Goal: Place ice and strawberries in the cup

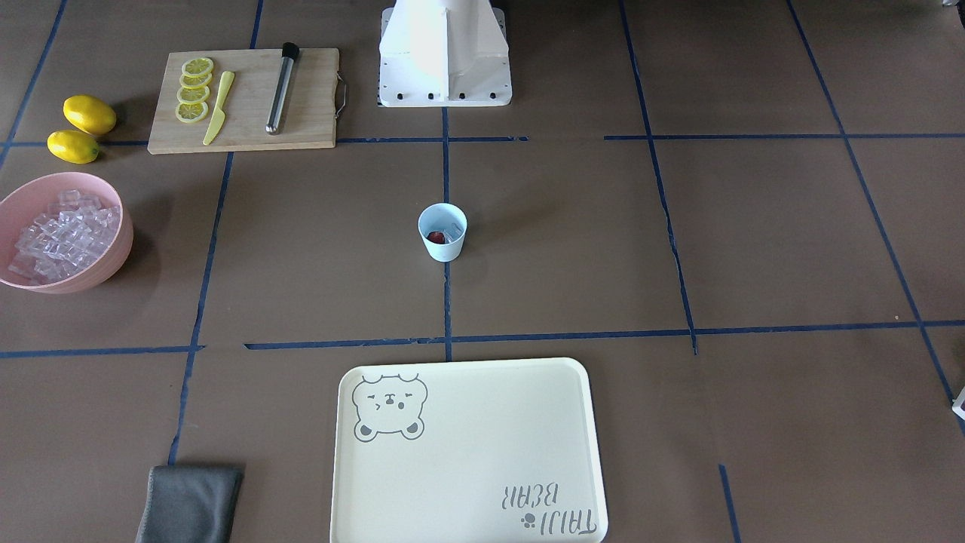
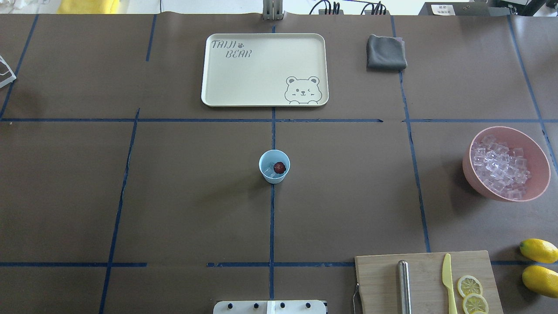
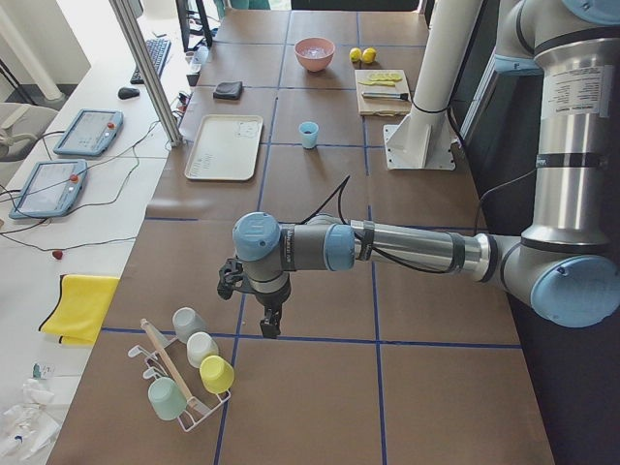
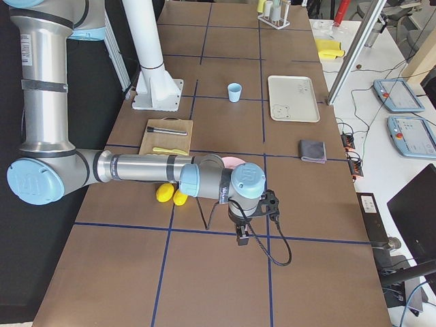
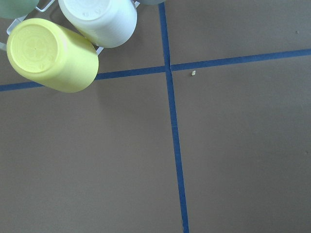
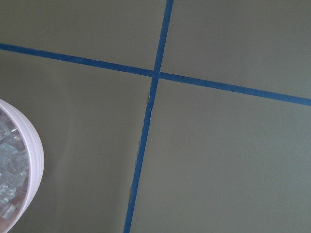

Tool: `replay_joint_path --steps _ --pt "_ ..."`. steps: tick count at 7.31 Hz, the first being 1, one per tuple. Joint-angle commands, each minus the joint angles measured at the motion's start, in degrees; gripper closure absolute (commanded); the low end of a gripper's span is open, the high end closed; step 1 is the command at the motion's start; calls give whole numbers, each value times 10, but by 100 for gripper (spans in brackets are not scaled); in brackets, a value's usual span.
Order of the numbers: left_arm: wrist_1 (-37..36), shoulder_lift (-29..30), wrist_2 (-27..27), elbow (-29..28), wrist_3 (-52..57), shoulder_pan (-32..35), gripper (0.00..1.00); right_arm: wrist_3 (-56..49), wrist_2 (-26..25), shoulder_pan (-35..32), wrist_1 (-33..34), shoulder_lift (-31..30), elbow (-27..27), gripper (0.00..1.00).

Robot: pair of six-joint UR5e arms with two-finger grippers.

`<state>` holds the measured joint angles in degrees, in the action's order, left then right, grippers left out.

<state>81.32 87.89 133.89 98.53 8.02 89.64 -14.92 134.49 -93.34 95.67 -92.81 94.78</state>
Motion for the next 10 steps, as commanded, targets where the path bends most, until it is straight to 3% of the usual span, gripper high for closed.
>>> replay_joint_path --steps 1,4,6,10 --pt "2 4 0 -11 -2 -1 0 2 1 0 0 0 -1 0" --pt "-3 2 0 -4 -1 -1 0 -2 -3 0 -5 -2 -6 0" --pt "-5 2 1 -3 1 -2 0 -4 -5 0 -105 -24 -12 0" --pt "-3 3 -5 -3 2 -2 0 -8 -17 0 -108 -48 -8 0"
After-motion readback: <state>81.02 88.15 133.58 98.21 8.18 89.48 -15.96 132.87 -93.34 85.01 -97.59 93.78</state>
